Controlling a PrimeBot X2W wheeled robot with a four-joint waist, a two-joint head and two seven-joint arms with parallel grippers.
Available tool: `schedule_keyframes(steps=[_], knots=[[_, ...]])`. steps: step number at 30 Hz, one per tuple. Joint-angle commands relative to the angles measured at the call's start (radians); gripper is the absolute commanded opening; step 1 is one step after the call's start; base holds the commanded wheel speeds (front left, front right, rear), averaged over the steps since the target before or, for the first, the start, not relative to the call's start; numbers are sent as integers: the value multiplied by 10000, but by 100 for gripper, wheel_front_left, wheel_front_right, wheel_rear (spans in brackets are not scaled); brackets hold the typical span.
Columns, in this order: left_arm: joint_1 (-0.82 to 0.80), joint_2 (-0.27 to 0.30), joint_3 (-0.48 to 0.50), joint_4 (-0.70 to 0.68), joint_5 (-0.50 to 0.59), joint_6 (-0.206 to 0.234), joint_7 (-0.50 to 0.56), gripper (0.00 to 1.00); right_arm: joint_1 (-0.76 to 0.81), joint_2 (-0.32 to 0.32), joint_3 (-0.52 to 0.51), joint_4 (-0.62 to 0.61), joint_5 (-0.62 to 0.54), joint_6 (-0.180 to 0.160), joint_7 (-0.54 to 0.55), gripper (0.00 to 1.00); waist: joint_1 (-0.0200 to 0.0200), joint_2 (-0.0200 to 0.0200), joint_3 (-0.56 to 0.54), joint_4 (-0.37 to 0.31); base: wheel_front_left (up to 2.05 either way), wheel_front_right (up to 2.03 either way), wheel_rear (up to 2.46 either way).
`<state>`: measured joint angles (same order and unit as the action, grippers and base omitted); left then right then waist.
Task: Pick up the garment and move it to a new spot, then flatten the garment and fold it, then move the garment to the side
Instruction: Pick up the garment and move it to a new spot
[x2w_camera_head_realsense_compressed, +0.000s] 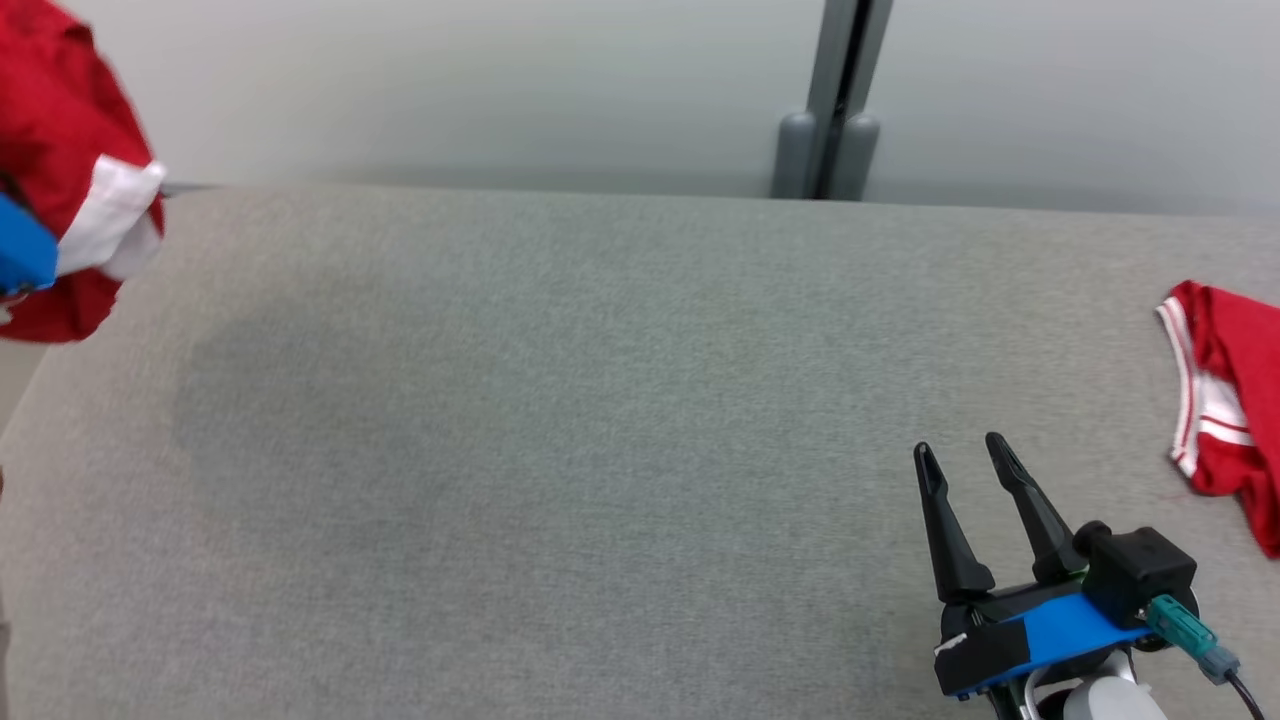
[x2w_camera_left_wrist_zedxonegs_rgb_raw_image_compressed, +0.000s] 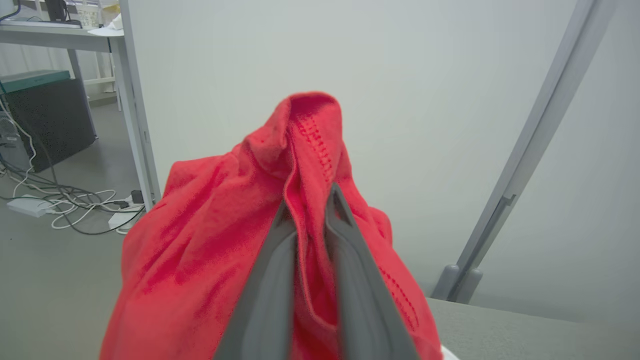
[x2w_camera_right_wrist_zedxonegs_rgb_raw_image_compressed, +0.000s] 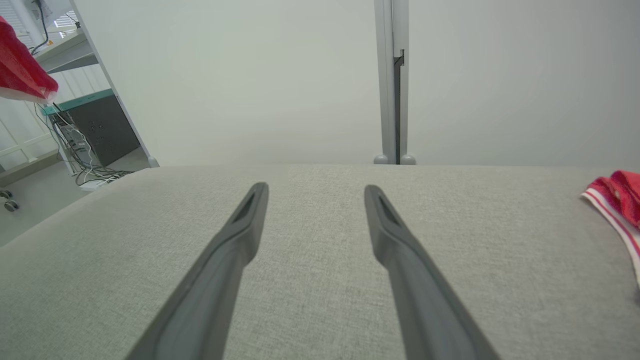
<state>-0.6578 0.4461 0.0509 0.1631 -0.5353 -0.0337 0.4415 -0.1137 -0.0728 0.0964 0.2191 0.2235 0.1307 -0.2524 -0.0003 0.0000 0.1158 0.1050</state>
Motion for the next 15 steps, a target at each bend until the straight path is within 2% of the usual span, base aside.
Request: schedule_keyframes(steps=[1,9,15], knots=[[-227,-67,-147,-222,47,-58,84,0,140,22,-44,1,39,1,-50,100,3,0,-433,-413,0,0,0],[-702,-746,-1719,-1745,97,-471,763,0,291,66,37,-150,73,1,38,100,3,0,-751,-1322,0,0,0],[-41,-1671,-2972,-1605,-115,-641,799,0,280,98,155,-227,121,1,83,100,3,0,-601,-2148,0,0,0]])
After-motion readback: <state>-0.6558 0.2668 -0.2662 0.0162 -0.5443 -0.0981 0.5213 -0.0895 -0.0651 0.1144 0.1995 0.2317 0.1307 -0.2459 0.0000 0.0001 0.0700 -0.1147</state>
